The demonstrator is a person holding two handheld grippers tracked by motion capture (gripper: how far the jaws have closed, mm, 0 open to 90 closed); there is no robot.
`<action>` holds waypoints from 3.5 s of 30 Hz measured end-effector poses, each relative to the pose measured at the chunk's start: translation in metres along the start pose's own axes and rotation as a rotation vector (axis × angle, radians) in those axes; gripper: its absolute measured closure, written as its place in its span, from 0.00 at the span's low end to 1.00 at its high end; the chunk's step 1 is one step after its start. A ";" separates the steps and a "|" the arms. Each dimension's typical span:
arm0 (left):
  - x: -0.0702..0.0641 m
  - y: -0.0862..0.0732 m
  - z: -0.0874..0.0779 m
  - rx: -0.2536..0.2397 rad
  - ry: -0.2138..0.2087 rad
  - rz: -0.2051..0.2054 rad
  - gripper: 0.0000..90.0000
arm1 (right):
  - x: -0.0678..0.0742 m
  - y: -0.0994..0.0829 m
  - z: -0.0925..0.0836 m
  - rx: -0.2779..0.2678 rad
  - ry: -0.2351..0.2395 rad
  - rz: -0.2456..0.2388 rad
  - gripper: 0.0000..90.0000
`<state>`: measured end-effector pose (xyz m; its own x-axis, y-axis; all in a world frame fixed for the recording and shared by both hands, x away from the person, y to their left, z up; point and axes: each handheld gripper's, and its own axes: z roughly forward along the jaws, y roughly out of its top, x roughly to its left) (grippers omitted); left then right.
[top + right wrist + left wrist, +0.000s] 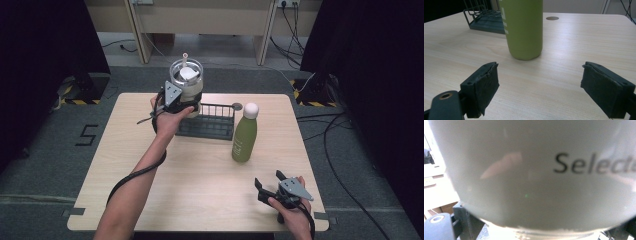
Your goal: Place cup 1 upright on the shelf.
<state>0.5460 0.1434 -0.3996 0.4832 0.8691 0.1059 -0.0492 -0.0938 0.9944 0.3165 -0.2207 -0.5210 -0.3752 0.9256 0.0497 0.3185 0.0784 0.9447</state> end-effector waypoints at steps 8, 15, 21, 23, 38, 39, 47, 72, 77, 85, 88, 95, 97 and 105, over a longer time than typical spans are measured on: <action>-0.001 -0.007 0.004 0.014 0.011 -0.004 0.11 | 0.000 0.000 0.000 -0.001 0.001 0.000 0.16; -0.002 -0.013 0.005 0.029 0.024 -0.002 0.11 | 0.000 0.000 0.000 -0.001 0.004 0.000 0.16; -0.003 -0.022 0.006 0.047 0.043 -0.002 0.11 | 0.000 0.000 0.000 -0.002 0.004 -0.002 0.16; -0.003 -0.023 0.005 0.050 0.046 -0.002 0.11 | 0.000 0.000 0.000 -0.002 0.005 -0.002 0.16; -0.006 -0.030 0.007 0.059 0.072 -0.025 0.11 | 0.000 0.000 0.000 0.000 0.008 -0.003 0.16; -0.007 -0.030 0.007 0.062 0.074 -0.022 0.11 | 0.000 0.000 0.000 -0.001 0.007 -0.002 0.16; -0.010 -0.042 0.007 0.093 0.097 -0.018 0.11 | 0.000 0.000 0.000 0.001 0.009 0.000 0.16; -0.029 -0.041 -0.003 0.109 0.167 -0.013 0.10 | 0.000 0.000 0.000 0.001 0.010 -0.010 0.16; -0.030 -0.039 -0.004 0.121 0.176 -0.018 0.10 | 0.001 0.000 0.001 0.000 0.012 -0.013 0.16; -0.030 -0.039 -0.004 0.123 0.166 -0.011 0.10 | 0.001 0.000 0.001 -0.001 0.012 -0.014 0.16; -0.028 -0.040 -0.004 0.120 0.160 -0.021 0.10 | 0.001 0.000 0.001 -0.001 0.013 -0.016 0.16; -0.020 -0.038 -0.004 0.114 0.152 -0.018 0.07 | 0.002 0.000 0.001 0.005 0.012 -0.015 0.16; -0.019 -0.039 -0.004 0.112 0.149 -0.021 0.06 | 0.002 0.000 0.001 0.005 0.012 -0.015 0.16; -0.018 -0.033 -0.008 0.095 0.142 -0.028 0.01 | 0.002 0.000 0.002 0.004 0.015 -0.019 0.16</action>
<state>0.5317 0.1350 -0.4347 0.3541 0.9315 0.0838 0.0487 -0.1078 0.9930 0.3171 -0.2179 -0.5211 -0.3938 0.9185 0.0368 0.3149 0.0972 0.9441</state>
